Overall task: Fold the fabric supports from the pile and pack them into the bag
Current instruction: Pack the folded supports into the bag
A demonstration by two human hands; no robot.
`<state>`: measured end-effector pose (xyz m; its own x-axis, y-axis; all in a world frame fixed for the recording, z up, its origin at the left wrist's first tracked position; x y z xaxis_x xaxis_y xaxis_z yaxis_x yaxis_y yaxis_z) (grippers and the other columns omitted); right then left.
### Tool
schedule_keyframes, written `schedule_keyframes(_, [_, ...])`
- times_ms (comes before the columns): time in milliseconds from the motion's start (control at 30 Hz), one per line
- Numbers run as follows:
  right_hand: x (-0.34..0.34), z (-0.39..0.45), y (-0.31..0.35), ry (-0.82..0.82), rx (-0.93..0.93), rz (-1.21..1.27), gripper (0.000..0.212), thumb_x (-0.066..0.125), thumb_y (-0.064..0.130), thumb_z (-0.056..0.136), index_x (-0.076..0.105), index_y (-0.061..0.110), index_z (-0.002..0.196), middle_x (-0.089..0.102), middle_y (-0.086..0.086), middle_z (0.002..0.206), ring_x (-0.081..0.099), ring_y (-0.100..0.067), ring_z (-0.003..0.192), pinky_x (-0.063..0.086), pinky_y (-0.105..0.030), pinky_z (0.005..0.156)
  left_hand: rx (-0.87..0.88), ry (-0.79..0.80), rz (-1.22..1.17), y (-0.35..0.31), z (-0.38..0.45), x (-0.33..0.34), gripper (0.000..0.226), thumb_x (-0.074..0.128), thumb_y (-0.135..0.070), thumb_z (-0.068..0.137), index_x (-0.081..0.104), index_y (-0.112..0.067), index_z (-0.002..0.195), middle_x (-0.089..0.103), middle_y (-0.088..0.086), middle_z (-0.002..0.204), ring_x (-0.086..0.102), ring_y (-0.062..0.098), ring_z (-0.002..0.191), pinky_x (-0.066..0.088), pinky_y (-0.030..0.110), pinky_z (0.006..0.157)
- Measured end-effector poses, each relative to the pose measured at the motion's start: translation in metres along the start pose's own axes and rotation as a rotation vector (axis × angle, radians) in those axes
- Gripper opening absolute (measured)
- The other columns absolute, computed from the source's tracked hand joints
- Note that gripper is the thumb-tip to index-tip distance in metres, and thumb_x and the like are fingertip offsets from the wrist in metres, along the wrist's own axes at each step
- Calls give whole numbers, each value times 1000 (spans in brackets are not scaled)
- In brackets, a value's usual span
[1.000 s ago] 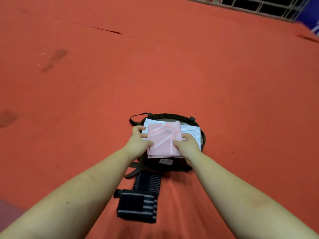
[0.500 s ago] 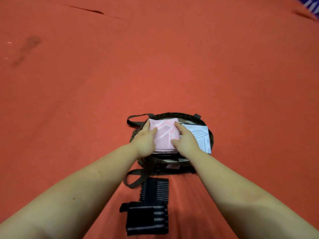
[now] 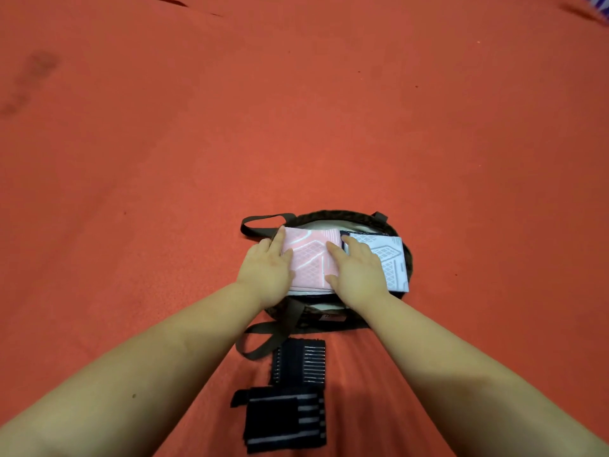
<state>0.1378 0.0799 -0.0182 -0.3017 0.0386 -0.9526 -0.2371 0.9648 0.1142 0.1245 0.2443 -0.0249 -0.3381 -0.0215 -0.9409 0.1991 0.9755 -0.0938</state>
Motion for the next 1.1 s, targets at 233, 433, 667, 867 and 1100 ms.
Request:
schedule_keyframes(233, [6,7,4,270,-163,-414,56,20,40,102,-6,29,151,-14,-6,158,-12,-24,146,-8,-47,115,50,215,333,5,2,10,61,15,-45,102,-7,-18,151,-16,6,158,-18,32,144,-13,52,114])
schedule_keyframes(433, [-2,-2,10,214,-154,-383,58,27,39,101,1,25,152,-6,-9,159,-8,-25,146,-8,-46,116,84,85,325,-2,-6,3,58,20,-42,102,11,-13,152,4,10,159,-4,31,146,-10,47,115])
schedule_keyframes(667, [8,-63,11,-105,-367,5,50,60,24,85,53,8,132,56,-19,129,55,-37,116,41,-46,97,358,-455,7,-2,-74,31,26,48,-28,80,69,-14,86,64,2,83,60,27,81,35,33,89])
schedule_keyframes(867, [65,-110,21,115,-426,-4,54,48,31,94,34,19,146,43,-6,143,40,-29,127,36,-38,103,248,-65,-8,-22,-131,96,45,41,-49,81,70,-15,88,64,2,82,64,27,78,32,31,79])
schedule_keyframes(1100, [115,-146,24,391,-307,-39,63,44,38,96,17,23,151,36,-6,146,34,-27,132,32,-37,107,-30,269,16,-42,-156,146,70,39,-52,95,19,-13,149,29,7,152,26,25,139,13,35,115])
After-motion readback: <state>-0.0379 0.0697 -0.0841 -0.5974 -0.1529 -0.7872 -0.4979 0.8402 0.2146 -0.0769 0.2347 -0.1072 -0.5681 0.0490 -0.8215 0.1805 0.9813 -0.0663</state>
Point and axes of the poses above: each hand's wrist, its own z-axis towards the middle knuckle, its own x-axis out of the palm, y = z × x, the point moved 2 cm from there along z, towards the middle knuckle
